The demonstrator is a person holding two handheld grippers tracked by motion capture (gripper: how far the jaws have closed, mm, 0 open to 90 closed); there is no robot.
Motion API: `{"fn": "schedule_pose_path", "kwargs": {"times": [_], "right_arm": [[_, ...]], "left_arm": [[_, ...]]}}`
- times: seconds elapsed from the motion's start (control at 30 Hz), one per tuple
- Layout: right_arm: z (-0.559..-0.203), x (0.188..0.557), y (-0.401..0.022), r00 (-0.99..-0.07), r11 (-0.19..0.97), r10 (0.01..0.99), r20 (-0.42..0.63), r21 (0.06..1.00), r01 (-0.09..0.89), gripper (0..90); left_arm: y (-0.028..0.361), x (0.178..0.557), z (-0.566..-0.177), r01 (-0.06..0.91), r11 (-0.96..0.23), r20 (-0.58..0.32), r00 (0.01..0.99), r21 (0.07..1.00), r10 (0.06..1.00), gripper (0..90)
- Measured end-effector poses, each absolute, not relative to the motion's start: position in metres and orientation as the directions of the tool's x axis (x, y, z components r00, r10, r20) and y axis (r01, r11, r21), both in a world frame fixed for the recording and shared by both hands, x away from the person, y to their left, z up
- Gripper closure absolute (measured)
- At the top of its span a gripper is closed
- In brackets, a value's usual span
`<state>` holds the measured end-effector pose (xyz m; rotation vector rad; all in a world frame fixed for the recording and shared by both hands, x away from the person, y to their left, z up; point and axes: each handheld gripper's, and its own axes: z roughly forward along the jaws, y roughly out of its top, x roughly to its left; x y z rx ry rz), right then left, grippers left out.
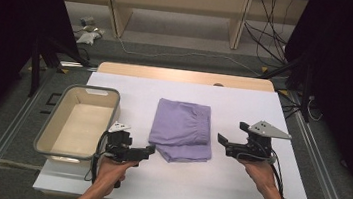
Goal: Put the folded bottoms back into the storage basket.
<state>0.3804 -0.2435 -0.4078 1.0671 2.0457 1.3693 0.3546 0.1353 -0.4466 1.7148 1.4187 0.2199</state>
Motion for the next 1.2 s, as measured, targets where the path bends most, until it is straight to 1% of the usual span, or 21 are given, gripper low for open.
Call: {"fn": "schedule_pose_path", "kwargs": {"times": [0.13, 0.27, 0.37, 0.6, 0.83, 1.0, 1.2], "right_arm": [[-0.412, 0.39, -0.245, -0.596, 0.201, 0.8, 0.073, 0.902, 0.381, 10.3], [-0.416, 0.396, -0.244, -0.59, 0.21, 0.804, 0.074, 0.893, 0.399, 10.3], [-0.418, 0.401, -0.242, -0.587, 0.204, 0.805, 0.083, 0.891, 0.406, 10.7], [-0.421, 0.411, -0.244, -0.575, 0.196, 0.812, 0.101, 0.881, 0.431, 10.7], [-0.426, 0.423, -0.242, -0.564, 0.193, 0.818, 0.115, 0.868, 0.457, 10.9], [-0.426, 0.428, -0.237, -0.568, 0.2, 0.815, 0.114, 0.865, 0.46, 10.9], [-0.428, 0.431, -0.236, -0.563, 0.195, 0.818, 0.115, 0.866, 0.461, 11.3]], "left_arm": [[0.137, 0.362, -0.451, 0.736, 0.039, -0.384, 0.306, 0.676, 0.871, 7.7], [0.14, 0.367, -0.455, 0.766, 0.074, -0.425, 0.27, 0.639, 0.864, 11.1], [0.14, 0.373, -0.457, 0.778, 0.074, -0.425, 0.259, 0.624, 0.867, 14.5], [0.14, 0.388, -0.465, 0.81, 0.09, -0.443, 0.22, 0.579, 0.869, 17.9], [0.137, 0.404, -0.471, 0.822, 0.104, -0.452, 0.198, 0.56, 0.87, 27.2], [0.133, 0.413, -0.476, 0.831, 0.107, -0.461, 0.192, 0.546, 0.866, 31.1], [0.133, 0.422, -0.482, 0.837, 0.123, -0.472, 0.174, 0.534, 0.864, 39.3]]}}
